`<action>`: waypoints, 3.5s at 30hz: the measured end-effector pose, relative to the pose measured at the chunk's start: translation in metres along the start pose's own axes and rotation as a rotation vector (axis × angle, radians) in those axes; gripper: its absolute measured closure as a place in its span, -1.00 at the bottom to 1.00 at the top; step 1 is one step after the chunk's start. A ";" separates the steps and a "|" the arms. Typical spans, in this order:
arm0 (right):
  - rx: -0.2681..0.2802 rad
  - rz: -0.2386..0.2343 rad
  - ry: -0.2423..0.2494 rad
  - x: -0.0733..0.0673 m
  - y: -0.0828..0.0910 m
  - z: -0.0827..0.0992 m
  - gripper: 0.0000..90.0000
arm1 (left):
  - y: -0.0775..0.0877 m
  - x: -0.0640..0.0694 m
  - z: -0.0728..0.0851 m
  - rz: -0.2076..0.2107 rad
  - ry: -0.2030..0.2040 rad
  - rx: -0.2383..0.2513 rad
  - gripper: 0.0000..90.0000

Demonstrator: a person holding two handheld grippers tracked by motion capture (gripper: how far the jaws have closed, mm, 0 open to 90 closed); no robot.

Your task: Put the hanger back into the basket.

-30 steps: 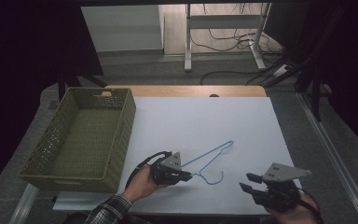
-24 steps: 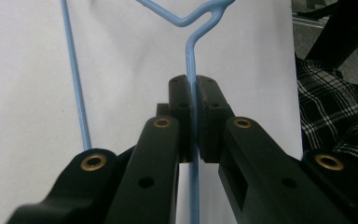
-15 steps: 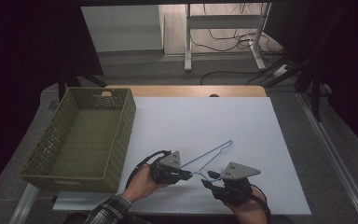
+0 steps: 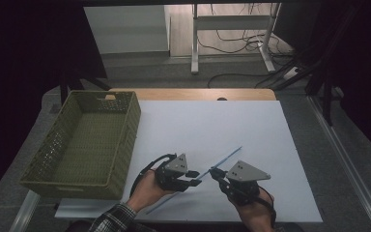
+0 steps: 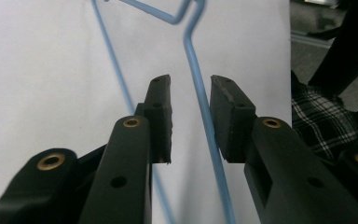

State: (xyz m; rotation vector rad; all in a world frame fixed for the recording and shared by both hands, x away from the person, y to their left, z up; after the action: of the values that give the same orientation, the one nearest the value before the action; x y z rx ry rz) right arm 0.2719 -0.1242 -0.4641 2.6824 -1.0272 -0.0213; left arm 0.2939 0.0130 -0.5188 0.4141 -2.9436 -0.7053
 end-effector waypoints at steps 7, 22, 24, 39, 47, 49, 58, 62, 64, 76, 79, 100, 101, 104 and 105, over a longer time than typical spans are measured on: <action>-0.005 0.014 0.001 0.005 -0.010 -0.012 0.90 | 0.006 -0.003 -0.006 -0.055 0.079 0.003 0.92; 0.080 -0.024 -0.103 0.015 -0.031 -0.018 0.89 | 0.015 -0.005 -0.018 -0.002 0.222 0.120 0.92; 0.065 -0.026 -0.093 0.014 -0.031 -0.020 0.90 | 0.016 -0.005 -0.019 -0.009 0.196 0.100 0.84; -0.005 -0.042 0.005 0.006 -0.037 -0.029 0.90 | 0.021 -0.017 -0.033 0.079 0.316 -0.110 0.70; 0.001 -0.042 0.003 0.006 -0.040 -0.029 0.90 | 0.016 -0.019 -0.038 0.123 0.374 -0.160 0.94; 0.008 -0.041 -0.006 0.008 -0.041 -0.029 0.88 | 0.015 -0.019 -0.040 0.105 0.380 -0.159 0.95; 0.034 -0.053 -0.088 0.023 -0.021 -0.032 0.39 | 0.037 -0.034 -0.045 0.081 0.462 -0.102 0.96; 0.023 -0.050 -0.117 0.031 -0.007 -0.026 0.16 | 0.052 -0.042 -0.050 0.055 0.477 -0.068 0.95; 0.018 -0.049 -0.127 0.034 -0.002 -0.023 0.05 | 0.063 -0.046 -0.055 0.039 0.485 -0.057 0.95; -0.021 -0.045 -0.176 0.052 0.025 -0.009 -0.56 | 0.130 -0.079 -0.079 -0.061 0.497 -0.021 0.95; -0.019 -0.040 -0.188 0.055 0.029 -0.008 -0.58 | 0.149 -0.086 -0.085 -0.088 0.494 -0.020 0.95; -0.043 0.002 -0.238 0.072 0.035 0.008 -0.59 | 0.288 -0.152 -0.041 -0.297 0.479 -0.070 0.95; -0.045 0.005 -0.239 0.072 0.035 0.008 -0.59 | 0.293 -0.155 -0.036 -0.303 0.482 -0.069 0.95; -0.048 0.007 -0.242 0.074 0.035 0.010 -0.58 | 0.309 -0.162 -0.019 -0.318 0.493 -0.068 0.95; -0.048 0.007 -0.242 0.074 0.035 0.010 -0.58 | 0.309 -0.162 -0.019 -0.318 0.493 -0.068 0.95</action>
State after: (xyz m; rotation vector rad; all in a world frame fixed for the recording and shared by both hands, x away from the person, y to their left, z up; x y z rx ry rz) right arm 0.3032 -0.1999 -0.4591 2.6796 -1.0891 -0.3722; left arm 0.3782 0.3151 -0.3646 0.9151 -2.4080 -0.6200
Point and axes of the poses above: each handheld gripper's, and its own axes: y roughly backward along the jaws, z roughly out of its underside, x roughly to its right, the point moved 7 cm from there along -y, roughly forward along the jaws, and after that the axes turned 15 degrees about x, right-handed, at the moved point
